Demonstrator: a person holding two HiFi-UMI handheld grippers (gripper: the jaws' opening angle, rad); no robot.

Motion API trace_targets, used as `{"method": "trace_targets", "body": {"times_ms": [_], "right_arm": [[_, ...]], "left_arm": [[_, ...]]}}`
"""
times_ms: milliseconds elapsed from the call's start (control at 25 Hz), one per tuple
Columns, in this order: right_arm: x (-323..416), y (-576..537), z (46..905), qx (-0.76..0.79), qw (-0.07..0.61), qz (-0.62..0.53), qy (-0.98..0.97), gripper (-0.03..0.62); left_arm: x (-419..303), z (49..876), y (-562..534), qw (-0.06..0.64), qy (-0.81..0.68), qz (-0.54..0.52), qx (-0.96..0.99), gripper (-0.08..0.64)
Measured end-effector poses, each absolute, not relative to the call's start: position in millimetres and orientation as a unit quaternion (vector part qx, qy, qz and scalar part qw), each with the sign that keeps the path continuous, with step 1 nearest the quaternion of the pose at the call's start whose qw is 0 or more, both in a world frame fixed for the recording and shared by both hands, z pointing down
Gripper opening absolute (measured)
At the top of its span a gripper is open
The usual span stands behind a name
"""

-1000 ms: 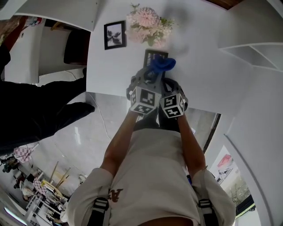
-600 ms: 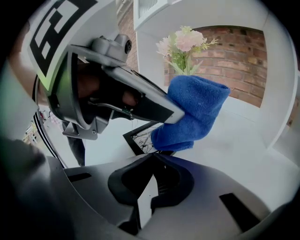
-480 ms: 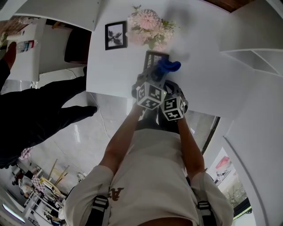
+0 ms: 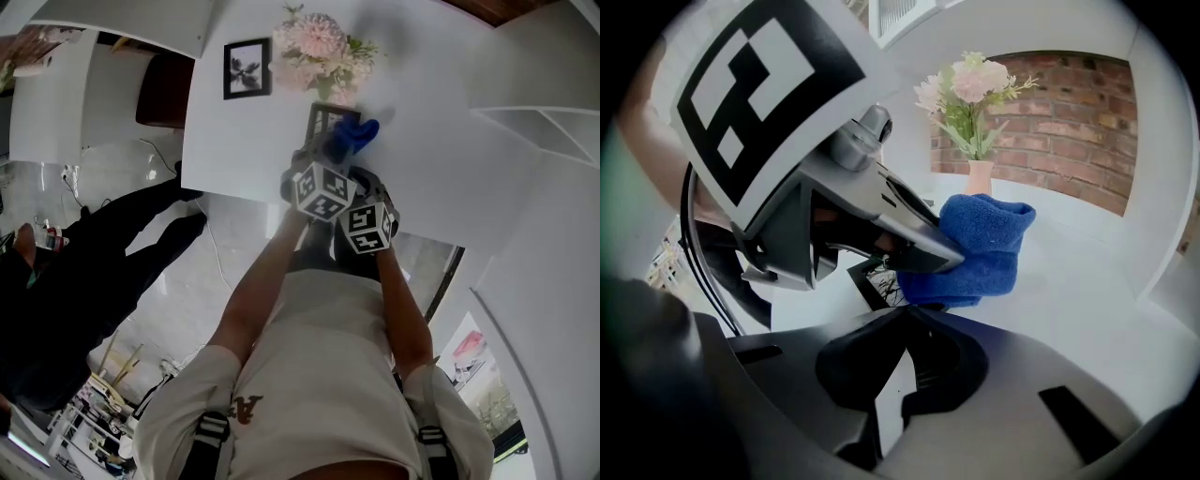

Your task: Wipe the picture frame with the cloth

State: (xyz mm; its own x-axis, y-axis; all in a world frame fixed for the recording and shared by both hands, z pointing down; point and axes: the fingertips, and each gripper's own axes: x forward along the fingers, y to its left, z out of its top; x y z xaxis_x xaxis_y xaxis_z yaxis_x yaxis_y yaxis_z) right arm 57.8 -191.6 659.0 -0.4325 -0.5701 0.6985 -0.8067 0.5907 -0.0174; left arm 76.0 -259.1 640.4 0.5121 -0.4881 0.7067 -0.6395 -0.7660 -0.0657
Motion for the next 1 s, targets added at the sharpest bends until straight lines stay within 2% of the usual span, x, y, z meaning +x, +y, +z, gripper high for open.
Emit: {"method": "trace_targets", "body": {"times_ms": [1000], "right_arm": [[57.6, -191.4, 659.7, 0.417, 0.331, 0.176, -0.828, -0.002]], "left_arm": [[29.7, 652.2, -278.1, 0.124, -0.379, 0.392, 0.829, 0.049]]}}
